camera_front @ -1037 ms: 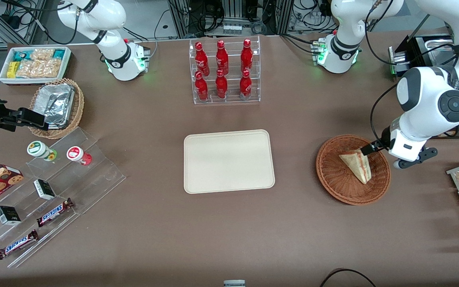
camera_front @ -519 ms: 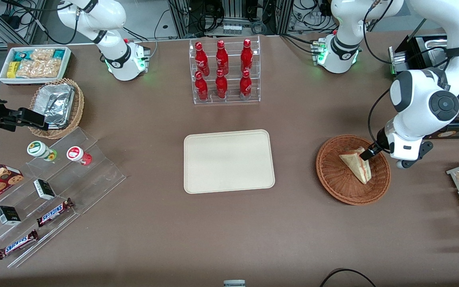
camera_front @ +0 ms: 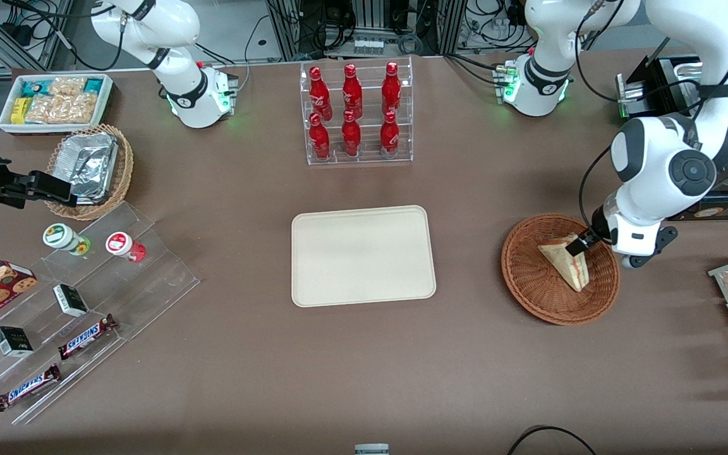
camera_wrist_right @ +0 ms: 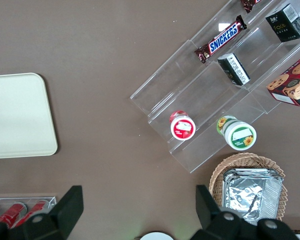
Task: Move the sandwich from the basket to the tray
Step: 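Close the left gripper on the wrapped sandwich and stand it upright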
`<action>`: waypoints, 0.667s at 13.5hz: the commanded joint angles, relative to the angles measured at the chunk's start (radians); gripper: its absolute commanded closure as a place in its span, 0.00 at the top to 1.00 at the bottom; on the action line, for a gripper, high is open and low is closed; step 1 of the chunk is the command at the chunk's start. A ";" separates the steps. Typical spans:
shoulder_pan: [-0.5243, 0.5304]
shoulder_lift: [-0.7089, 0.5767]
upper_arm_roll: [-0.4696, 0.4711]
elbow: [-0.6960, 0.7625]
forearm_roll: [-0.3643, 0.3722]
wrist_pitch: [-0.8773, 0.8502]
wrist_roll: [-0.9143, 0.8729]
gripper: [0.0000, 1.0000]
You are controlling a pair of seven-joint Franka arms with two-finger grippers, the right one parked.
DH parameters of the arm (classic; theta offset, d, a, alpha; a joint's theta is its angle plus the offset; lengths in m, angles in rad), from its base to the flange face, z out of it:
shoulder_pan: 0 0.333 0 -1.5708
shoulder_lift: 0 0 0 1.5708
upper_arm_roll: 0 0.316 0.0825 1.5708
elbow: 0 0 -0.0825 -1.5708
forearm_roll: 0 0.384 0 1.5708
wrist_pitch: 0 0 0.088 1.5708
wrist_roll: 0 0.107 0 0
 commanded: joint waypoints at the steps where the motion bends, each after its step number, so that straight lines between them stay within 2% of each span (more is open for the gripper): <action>1: -0.009 0.026 0.002 -0.019 -0.009 0.064 -0.027 1.00; 9: -0.023 0.097 0.002 -0.033 -0.014 0.133 -0.042 1.00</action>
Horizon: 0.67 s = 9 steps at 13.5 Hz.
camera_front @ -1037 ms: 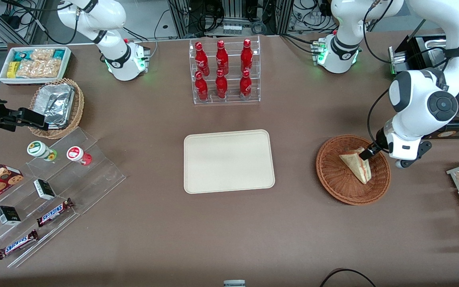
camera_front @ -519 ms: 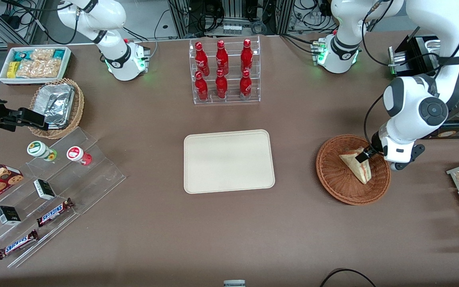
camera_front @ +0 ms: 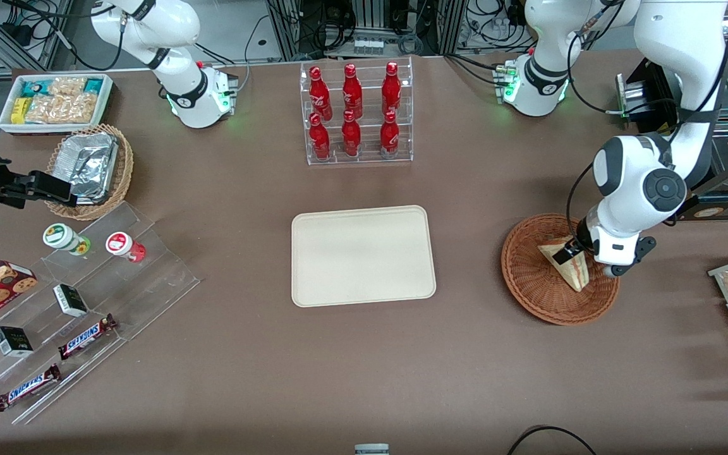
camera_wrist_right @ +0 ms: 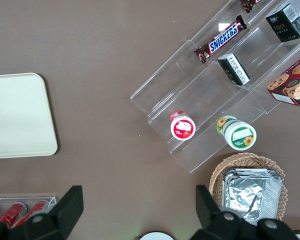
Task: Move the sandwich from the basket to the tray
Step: 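Close the left gripper on the wrapped sandwich and stand it upright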
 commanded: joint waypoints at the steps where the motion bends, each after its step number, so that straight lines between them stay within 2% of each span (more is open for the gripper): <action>1: -0.008 0.005 0.003 -0.017 -0.011 0.028 -0.017 0.97; 2: -0.008 0.012 0.003 -0.017 -0.011 0.025 -0.017 0.79; 4: -0.008 0.001 0.003 -0.028 -0.008 0.014 -0.009 0.20; 5: -0.008 -0.011 0.003 -0.028 -0.006 -0.004 -0.003 0.02; 9: -0.030 -0.082 0.001 0.004 0.009 -0.128 0.021 0.00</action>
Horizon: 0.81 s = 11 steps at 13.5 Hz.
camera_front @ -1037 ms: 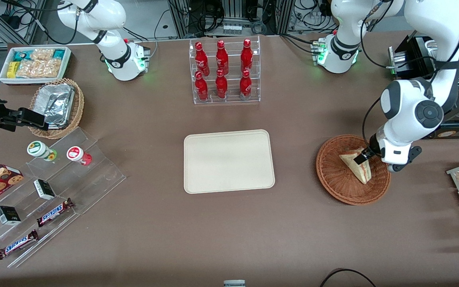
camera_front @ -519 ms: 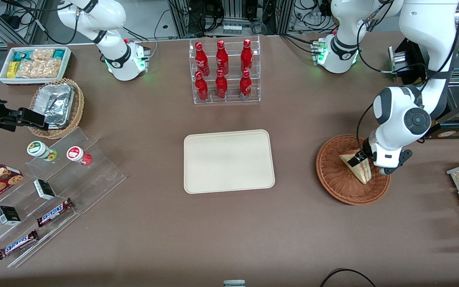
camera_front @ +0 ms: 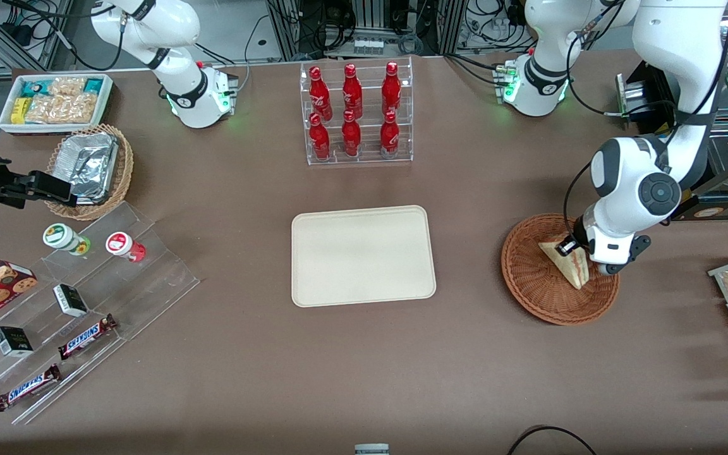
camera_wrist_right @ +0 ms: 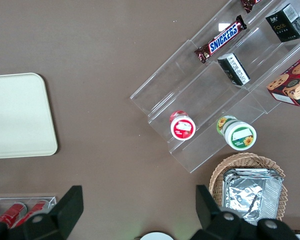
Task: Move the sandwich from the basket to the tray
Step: 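Close the left gripper on the wrapped sandwich and stand it upright, then lift the sandwich and carry it with the left gripper over the tray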
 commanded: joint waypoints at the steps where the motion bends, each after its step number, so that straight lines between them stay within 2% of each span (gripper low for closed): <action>1: -0.043 -0.069 0.002 0.029 0.008 -0.098 0.026 0.00; 6: -0.138 -0.072 0.000 0.207 0.008 -0.329 0.097 0.00; 11: -0.311 -0.046 0.000 0.255 0.006 -0.360 0.128 0.00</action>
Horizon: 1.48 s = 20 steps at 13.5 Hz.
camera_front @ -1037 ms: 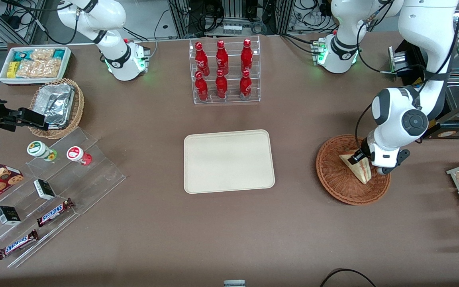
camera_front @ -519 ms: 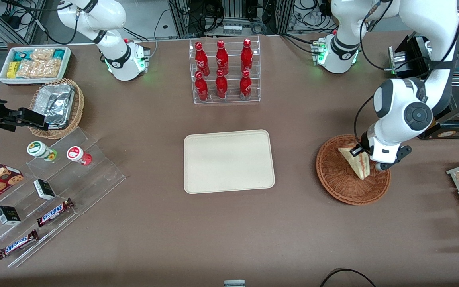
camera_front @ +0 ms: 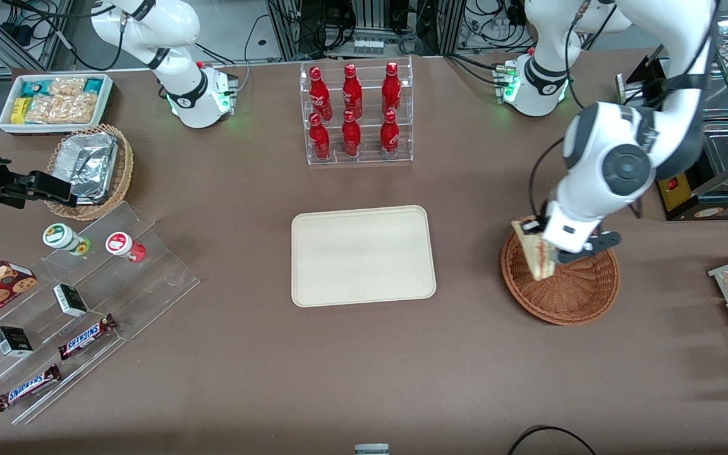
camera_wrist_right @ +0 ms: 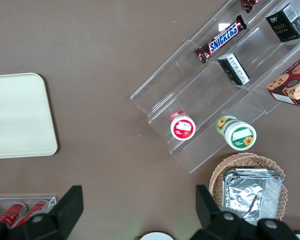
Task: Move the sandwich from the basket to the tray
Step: 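Lift the sandwich and carry it with the left gripper over the tray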
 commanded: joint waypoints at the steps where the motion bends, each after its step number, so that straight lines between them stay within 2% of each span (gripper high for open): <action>1: -0.093 0.039 0.009 0.048 0.004 -0.021 0.028 0.00; 4: -0.208 0.119 0.009 0.137 -0.002 -0.022 0.013 0.00; 7: -0.302 0.243 0.009 0.298 -0.010 -0.074 0.005 0.00; 12: -0.428 0.498 0.007 0.644 -0.013 -0.189 -0.225 0.00; 14: -0.439 0.575 0.004 0.756 -0.019 -0.214 -0.283 0.00; 20: -0.449 0.742 -0.055 0.956 -0.028 -0.205 -0.386 0.00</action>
